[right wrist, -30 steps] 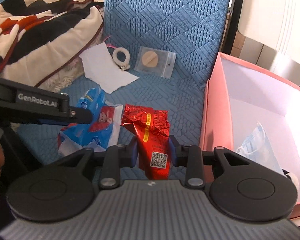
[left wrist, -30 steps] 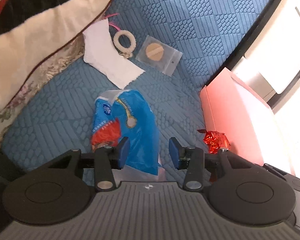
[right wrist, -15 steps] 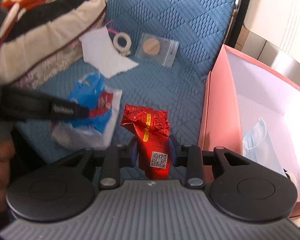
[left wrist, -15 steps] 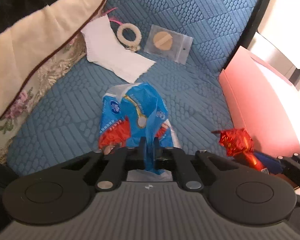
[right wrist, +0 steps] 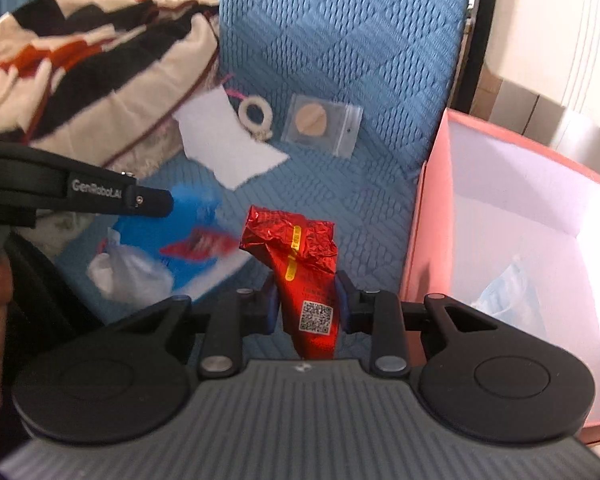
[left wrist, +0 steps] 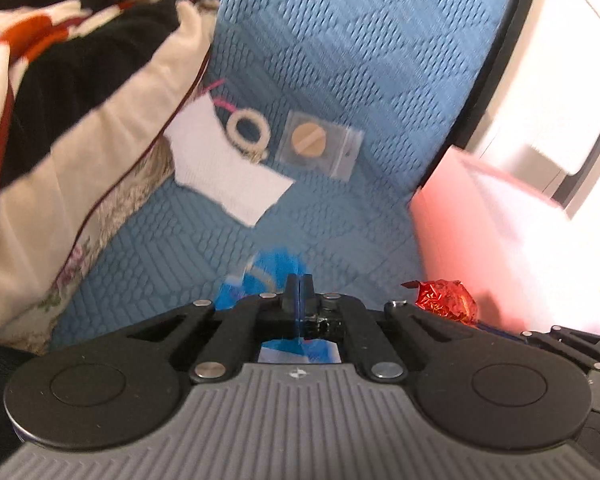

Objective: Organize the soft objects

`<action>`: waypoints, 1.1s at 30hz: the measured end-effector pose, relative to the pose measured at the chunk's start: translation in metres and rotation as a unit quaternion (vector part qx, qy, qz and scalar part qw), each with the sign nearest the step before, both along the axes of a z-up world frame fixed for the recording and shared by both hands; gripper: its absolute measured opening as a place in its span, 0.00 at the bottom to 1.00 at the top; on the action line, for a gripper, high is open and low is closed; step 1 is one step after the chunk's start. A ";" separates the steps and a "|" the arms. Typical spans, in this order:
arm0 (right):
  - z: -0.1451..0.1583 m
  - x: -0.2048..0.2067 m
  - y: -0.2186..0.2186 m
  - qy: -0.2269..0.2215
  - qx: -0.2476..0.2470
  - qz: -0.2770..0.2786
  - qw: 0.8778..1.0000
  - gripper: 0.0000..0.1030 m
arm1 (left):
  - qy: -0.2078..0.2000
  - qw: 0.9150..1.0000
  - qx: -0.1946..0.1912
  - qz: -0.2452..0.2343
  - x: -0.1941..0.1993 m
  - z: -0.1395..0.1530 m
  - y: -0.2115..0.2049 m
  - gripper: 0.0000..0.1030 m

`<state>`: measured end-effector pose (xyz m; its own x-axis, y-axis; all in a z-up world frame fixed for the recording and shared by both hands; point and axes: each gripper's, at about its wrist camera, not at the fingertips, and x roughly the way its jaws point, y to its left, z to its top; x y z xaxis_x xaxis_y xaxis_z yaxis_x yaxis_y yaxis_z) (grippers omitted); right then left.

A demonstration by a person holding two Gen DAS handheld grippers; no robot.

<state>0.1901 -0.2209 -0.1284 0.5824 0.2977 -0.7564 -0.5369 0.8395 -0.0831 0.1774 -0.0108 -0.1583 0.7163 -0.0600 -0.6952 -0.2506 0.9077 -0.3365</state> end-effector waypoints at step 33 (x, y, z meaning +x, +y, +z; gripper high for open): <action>-0.002 -0.021 -0.004 -0.006 0.000 -0.009 1.000 0.31 | 0.029 0.997 -0.060 -0.033 -0.016 -0.042 0.013 0.39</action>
<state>0.1689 -0.2252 -0.1307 0.5967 0.2871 -0.7493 -0.5200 0.8495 -0.0886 0.1610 0.0026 -0.1999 0.6669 -0.1902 -0.7205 -0.2138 0.8774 -0.4295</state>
